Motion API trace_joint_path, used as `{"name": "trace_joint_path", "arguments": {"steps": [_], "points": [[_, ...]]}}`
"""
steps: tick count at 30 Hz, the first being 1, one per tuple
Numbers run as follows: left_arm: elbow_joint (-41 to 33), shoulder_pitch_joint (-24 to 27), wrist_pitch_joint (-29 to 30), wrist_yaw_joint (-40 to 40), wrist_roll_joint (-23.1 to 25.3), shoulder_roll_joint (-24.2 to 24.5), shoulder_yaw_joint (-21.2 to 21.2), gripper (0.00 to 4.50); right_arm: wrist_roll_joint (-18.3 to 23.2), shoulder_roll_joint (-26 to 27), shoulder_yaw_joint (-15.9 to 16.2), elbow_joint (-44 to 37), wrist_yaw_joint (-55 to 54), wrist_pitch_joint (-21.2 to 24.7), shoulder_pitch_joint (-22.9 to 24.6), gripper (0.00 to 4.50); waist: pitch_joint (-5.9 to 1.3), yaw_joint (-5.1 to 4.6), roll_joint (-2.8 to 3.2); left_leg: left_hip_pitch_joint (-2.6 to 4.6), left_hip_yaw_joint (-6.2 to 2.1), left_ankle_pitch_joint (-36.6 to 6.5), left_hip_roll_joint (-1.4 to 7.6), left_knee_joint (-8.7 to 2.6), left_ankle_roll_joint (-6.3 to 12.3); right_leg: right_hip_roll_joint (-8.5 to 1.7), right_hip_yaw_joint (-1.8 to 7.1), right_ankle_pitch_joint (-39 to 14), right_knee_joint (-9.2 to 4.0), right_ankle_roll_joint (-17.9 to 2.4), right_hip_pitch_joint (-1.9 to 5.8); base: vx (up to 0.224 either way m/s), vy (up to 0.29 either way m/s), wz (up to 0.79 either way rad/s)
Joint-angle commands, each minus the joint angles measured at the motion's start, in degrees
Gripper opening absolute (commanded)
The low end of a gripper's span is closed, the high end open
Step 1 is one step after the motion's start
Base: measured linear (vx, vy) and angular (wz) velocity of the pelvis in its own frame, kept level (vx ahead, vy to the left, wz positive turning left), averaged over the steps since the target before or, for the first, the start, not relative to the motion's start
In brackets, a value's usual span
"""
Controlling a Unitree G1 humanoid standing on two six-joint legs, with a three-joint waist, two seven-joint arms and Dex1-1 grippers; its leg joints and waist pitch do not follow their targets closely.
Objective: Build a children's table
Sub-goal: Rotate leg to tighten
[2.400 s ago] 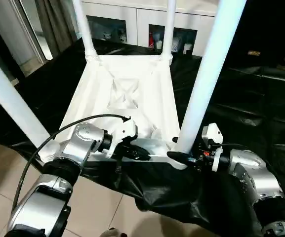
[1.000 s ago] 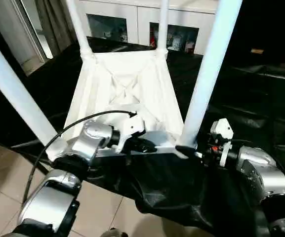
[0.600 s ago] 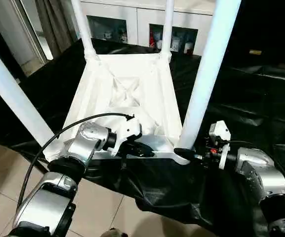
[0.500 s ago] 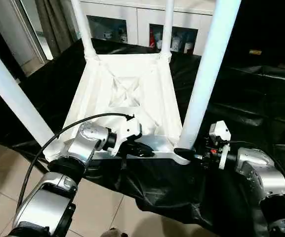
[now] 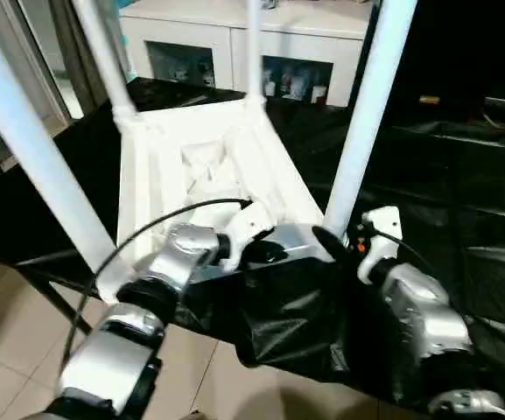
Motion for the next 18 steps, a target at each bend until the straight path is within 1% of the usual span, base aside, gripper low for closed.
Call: {"name": "trace_joint_path", "arguments": {"steps": [1,2,4,5,6,7,8,9,10,11,12,14,15,16,17,18], "points": [[0.3,-2.13,0.15,2.9,-0.62,-3.24,0.01,0.0,-1.63,3.41,2.58,5.27,-2.92,3.08,0.91,2.51,-1.8,-0.49,-0.21,1.17,-4.15,-26.54,5.1,-5.66,-2.77,-6.15,3.35,-32.98,-6.31,-6.14,0.4,0.0,0.0,0.0],[0.56,-2.36,0.29,3.66,-0.44,-3.8,-0.11,0.0,-2.02,4.38,2.74,5.79,-4.16,2.64,0.53,2.51,-1.86,-0.58,0.05,0.96,-4.31,-26.72,5.2,-5.82,-3.01,-6.21,3.43,-32.29,-6.23,-6.07,0.5,0.0,0.0,0.0],[1.15,-2.68,0.29,4.5,-0.18,-4.76,-0.24,0.0,-3.08,6.21,3.27,6.15,-5.88,1.66,0.06,2.51,-2.04,-0.64,0.07,1.28,-4.2,-27.56,5.14,-5.85,-3.35,-6.05,3.53,-30.54,-6.24,-6.41,0.26,0.0,0.0,0.0],[1.15,-2.68,0.29,4.5,-0.18,-4.76,-0.24,0.0,-3.08,6.21,3.27,6.15,-5.88,1.66,0.06,2.51,-2.09,-0.65,0.0,1.32,-4.14,-27.4,5.17,-5.88,-3.4,-6.06,3.63,-29.5,-6.19,-6.72,0.22,0.0,0.0,0.0],[1.63,-2.86,0.04,4.65,0.06,-5.17,-0.33,0.0,-4.34,6.84,4.93,5.7,-5.19,0.05,0.1,2.51,-2.11,-0.63,0.01,1.11,-4.03,-26.97,5.19,-6.0,-3.13,-5.95,3.81,-26.73,-5.89,-7.74,0.31,0.0,0.0,0.0],[1.73,-2.86,-0.14,4.29,0.13,-5.11,-0.44,0.0,-5.28,6.48,6.67,4.99,-3.19,-1.6,0.45,2.51,-2.12,-0.58,-0.03,1.14,-3.93,-27.03,5.18,-5.96,-3.05,-6.02,3.86,-26.31,-5.93,-7.99,0.27,0.0,0.0,0.0],[1.75,-2.79,-0.34,3.88,0.12,-4.91,-0.55,0.0,-5.3,6.17,7.48,4.49,-1.46,-2.44,0.74,2.51,-2.2,-0.48,-0.13,1.25,-3.81,-26.58,5.22,-5.89,-2.82,-6.09,4.02,-25.17,-5.84,-8.49,0.21,0.0,0.0,0.0],[1.62,-2.64,-0.55,3.11,0.02,-4.64,-0.65,0.0,-4.63,5.95,7.47,4.02,-0.03,-2.48,0.97,2.86,-2.22,-0.41,-0.13,1.28,-3.73,-26.1,5.21,-5.86,-2.6,-6.1,4.12,-24.35,-5.81,-8.84,0.19,0.0,0.0,0.0],[1.6,-2.62,-0.57,3.01,0.0,-4.6,-0.66,0.0,-4.54,5.92,7.46,3.96,0.14,-2.47,1.0,3.07,-2.23,-0.39,-0.16,1.05,-3.63,-24.96,5.19,-5.87,-2.02,-6.01,4.18,-22.7,-5.55,-9.53,0.42,0.0,0.0,0.0],[1.36,-2.36,-0.81,1.74,-0.16,-4.19,-0.84,0.0,-3.75,5.54,7.14,3.59,1.26,-2.67,1.12,3.21,-2.29,-0.38,-0.32,0.92,-3.58,-24.21,5.23,-5.87,-1.74,-6.05,4.21,-21.99,-5.47,-9.77,0.55,0.0,0.0,0.0],[0.51,-1.58,-1.66,-1.91,-0.71,-3.07,-1.27,0.0,-2.35,4.32,6.64,2.5,4.17,-2.8,1.19,3.23,-2.45,-0.15,-0.28,0.85,-3.34,-22.3,5.17,-5.61,-0.75,-6.18,4.3,-20.44,-5.32,-10.4,0.73,0.0,0.0,0.0],[0.24,-1.33,-1.95,-3.14,-0.91,-2.72,-1.41,0.0,-2.17,3.89,6.65,2.2,5.0,-2.91,1.19,3.3,-2.52,0.14,-0.31,0.75,-3.15,-20.21,5.27,-5.49,0.36,-6.17,4.37,-19.04,-5.17,-10.96,0.8,0.0,0.0,0.0],[-0.54,-0.57,-1.88,-5.97,-1.16,-1.41,-1.84,0.0,-2.18,2.13,7.38,0.86,8.05,-3.06,1.55,3.43,-2.46,0.12,-0.5,0.65,-3.11,-19.79,5.25,-5.51,0.62,-6.19,4.38,-19.18,-5.16,-11.08,0.85,0.0,0.0,0.0],[-1.08,-0.09,-2.01,-7.81,-1.47,-0.59,-1.98,0.0,-1.78,1.01,7.69,0.11,10.51,-3.2,1.76,3.43,-2.62,0.29,-0.63,0.21,-3.14,-17.72,5.13,-5.32,1.34,-6.22,4.33,-18.71,-4.91,-10.99,1.32,0.0,0.0,0.0],[-1.08,-0.09,-2.01,-7.81,-1.47,-0.59,-1.98,0.0,-1.78,1.01,7.69,0.11,10.51,-3.2,1.76,3.43,-2.69,0.44,-0.53,0.17,-3.1,-16.9,5.26,-5.26,1.66,-6.28,4.38,-17.92,-4.77,-11.19,1.33,0.0,0.0,0.0],[-2.0,0.61,-2.08,-10.71,-1.79,0.78,-2.29,0.0,-0.76,-0.73,8.15,-1.1,15.08,-3.09,2.19,3.43,-2.77,0.55,-0.57,0.0,-2.92,-15.15,5.24,-5.05,2.55,-6.08,4.21,-16.09,-4.39,-12.12,1.44,0.0,0.0,0.0]]}}
